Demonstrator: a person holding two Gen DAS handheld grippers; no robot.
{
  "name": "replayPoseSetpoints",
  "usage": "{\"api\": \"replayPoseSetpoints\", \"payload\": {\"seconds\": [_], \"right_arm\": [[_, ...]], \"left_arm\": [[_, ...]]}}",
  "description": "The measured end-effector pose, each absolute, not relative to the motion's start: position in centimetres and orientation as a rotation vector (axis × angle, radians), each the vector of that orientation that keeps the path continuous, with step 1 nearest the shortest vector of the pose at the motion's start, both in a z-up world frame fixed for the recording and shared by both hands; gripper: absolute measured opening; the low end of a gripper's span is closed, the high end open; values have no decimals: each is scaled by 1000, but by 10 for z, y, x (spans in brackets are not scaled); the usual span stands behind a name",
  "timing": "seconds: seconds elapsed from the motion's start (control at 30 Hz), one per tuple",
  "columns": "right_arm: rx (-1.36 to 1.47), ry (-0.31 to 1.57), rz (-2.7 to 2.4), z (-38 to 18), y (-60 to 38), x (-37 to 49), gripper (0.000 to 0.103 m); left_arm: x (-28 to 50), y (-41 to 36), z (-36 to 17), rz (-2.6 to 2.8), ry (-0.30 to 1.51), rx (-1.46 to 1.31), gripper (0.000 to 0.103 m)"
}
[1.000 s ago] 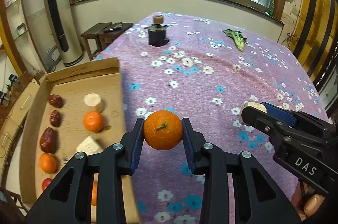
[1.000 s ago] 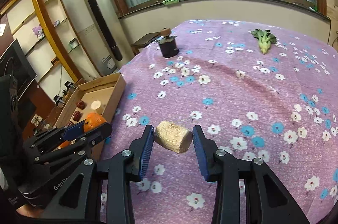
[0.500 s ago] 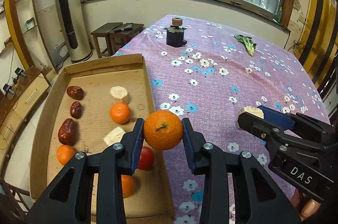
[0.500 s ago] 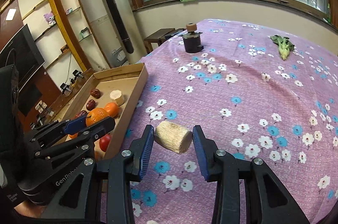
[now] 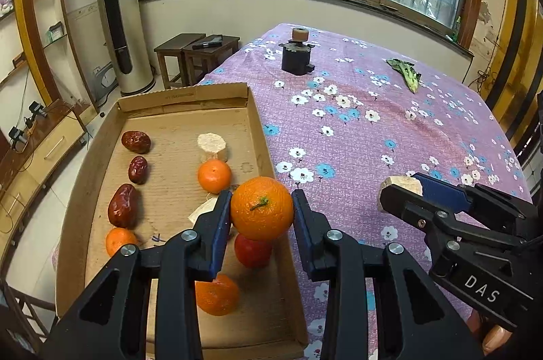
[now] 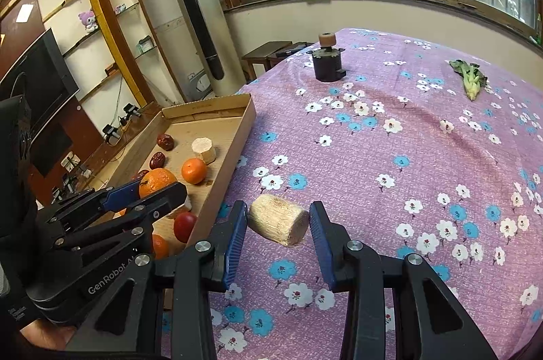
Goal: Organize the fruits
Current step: 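Carry the orange and yam piece in both grippers over the tray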
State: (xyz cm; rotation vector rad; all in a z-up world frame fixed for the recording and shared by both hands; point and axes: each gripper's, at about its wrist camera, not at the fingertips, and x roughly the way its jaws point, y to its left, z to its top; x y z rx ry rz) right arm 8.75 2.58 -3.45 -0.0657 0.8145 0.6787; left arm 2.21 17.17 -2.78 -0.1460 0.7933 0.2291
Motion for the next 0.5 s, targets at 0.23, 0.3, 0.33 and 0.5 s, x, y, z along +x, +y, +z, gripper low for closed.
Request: {"api": "replayPoseSetpoints", "payload": {"seconds": [0.23, 0.3, 0.33, 0.5], "right_arm": [[-95, 807, 727, -33, 41, 89, 38], [-106, 803, 748, -32, 47, 91, 38], [-112, 799, 765, -31, 52, 93, 38], [-126, 803, 819, -28, 74, 105, 38]], "left_arm": [[15, 193, -29, 239, 802, -186, 33], [11, 207, -30, 247, 808, -215, 33], [9, 214, -29, 257, 809, -222, 33], [1, 246, -27, 300, 807, -267, 33]]}}
